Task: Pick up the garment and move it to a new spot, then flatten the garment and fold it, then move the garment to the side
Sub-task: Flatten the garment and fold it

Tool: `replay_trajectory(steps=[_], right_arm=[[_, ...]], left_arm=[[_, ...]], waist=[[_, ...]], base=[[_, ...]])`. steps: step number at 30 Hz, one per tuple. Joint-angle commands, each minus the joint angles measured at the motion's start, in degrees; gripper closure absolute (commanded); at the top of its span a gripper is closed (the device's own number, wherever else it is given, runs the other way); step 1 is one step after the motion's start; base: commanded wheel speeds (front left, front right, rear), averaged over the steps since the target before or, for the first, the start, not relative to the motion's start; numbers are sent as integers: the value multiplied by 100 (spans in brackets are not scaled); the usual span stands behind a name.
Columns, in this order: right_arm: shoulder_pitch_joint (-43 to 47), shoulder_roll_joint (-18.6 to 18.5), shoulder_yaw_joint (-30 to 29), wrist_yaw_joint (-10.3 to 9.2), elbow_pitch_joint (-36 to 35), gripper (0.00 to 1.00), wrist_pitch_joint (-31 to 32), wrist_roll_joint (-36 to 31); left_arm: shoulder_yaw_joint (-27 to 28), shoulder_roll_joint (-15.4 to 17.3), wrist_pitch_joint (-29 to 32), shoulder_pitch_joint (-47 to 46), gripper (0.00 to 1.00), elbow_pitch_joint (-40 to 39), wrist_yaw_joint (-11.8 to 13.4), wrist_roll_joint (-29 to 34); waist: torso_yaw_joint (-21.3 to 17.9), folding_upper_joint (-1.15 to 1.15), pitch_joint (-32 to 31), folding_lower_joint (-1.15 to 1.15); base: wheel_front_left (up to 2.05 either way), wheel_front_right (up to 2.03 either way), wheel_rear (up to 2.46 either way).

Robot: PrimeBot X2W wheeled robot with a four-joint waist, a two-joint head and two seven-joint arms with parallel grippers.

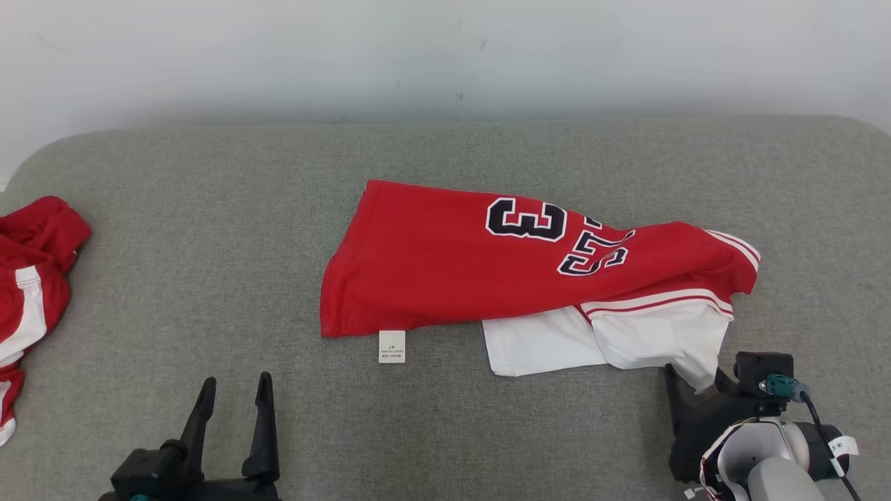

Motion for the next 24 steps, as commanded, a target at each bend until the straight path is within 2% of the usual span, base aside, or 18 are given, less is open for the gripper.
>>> replay_trajectory(steps=[1, 2, 6, 10, 14, 19, 24], right_arm=[[-50, -3, 13, -13, 51, 93, -56, 29], [-80, -16, 26, -13, 122, 100, -93, 38], [-104, -94, 96, -13, 221, 100, -423, 85], [172, -107, 133, -13, -51, 100, -525, 327], [661, -94, 159, -13, -901, 100, -235, 756], [1406, -160, 155, -14, -2229, 100, 500, 1041], [1934, -25, -168, -14, -3254, 100, 993, 1314]], left_arm=[[13, 3, -5, 12, 0, 7, -4, 51], [16, 3, -5, 25, 0, 12, -3, 48], [2, 3, -5, 91, 0, 46, 18, 44], [-28, 3, -5, 146, 0, 81, 45, 32], [19, 2, -5, 264, 0, 76, 63, 13], [73, 3, -5, 319, 0, 54, 75, -33], [44, 3, -5, 238, 0, 72, 22, -45]], waist=[[6, 0, -8, 0], [7, 0, -16, 0], [1, 0, -89, 0], [-23, 0, -229, 0], [-120, 0, -361, 0], [-276, 0, -422, 0], [-302, 0, -412, 0]], base=[[0, 0, 0], [0, 0, 0], [0, 0, 0], [0, 0, 0], [0, 0, 0], [0, 0, 0], [0, 0, 0]])
